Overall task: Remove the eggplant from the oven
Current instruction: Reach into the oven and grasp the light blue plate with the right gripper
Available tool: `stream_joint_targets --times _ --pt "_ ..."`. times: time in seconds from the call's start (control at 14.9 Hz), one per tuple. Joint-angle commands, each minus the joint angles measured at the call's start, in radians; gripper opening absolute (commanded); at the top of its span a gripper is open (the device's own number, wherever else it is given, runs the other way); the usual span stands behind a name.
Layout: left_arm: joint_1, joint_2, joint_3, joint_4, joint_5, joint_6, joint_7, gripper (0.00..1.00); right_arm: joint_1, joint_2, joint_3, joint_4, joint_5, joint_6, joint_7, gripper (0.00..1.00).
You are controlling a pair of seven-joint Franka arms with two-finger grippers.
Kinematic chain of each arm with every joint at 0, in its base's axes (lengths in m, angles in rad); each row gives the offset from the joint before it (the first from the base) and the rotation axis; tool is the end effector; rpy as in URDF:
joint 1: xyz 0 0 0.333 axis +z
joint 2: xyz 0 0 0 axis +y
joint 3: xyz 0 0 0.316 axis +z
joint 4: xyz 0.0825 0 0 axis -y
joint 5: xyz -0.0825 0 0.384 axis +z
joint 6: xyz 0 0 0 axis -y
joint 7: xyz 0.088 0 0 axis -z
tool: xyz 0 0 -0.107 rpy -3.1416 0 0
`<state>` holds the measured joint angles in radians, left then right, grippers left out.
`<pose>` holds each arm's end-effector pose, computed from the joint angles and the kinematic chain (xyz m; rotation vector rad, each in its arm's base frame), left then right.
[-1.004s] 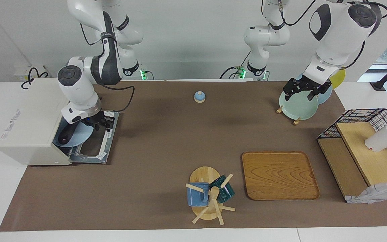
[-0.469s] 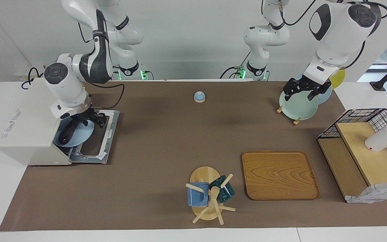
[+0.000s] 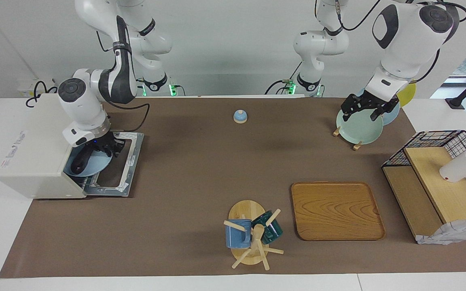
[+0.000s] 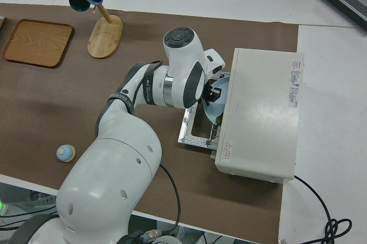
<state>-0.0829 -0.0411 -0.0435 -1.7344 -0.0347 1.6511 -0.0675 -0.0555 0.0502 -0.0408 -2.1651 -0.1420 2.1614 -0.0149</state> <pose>0.5392 -0.0724 0.5765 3.1111 -0.0861 -0.0704 0.5341 -0.0572 0.3685 3.0256 0.0014 -0.0913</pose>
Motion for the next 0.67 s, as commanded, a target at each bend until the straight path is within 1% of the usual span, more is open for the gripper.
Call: stream_joint_targets --times 0.0,0.13,0.33,0.47,0.6 --pt "0.014 -0.016 -0.01 -0.005 0.021 -0.007 0.003 1.0 0.025 -0.029 0.016 -0.016 -0.088 -0.012 -0.033 0.0" --pt "0.014 -0.016 -0.01 -0.005 0.021 -0.007 0.003 1.0 0.098 -0.018 0.016 0.042 -0.117 -0.082 -0.022 0.0" --pt "0.014 -0.016 -0.01 -0.005 0.021 -0.007 0.003 1.0 0.233 0.019 0.016 0.183 -0.137 -0.228 0.071 0.0" --pt "0.014 -0.016 -0.01 -0.005 0.021 -0.007 0.002 1.0 0.304 0.037 0.016 0.238 -0.137 -0.265 0.133 0.0" --pt "0.014 -0.016 -0.01 -0.005 0.021 -0.007 0.003 1.0 0.386 0.077 0.018 0.301 -0.123 -0.281 0.223 0.0"
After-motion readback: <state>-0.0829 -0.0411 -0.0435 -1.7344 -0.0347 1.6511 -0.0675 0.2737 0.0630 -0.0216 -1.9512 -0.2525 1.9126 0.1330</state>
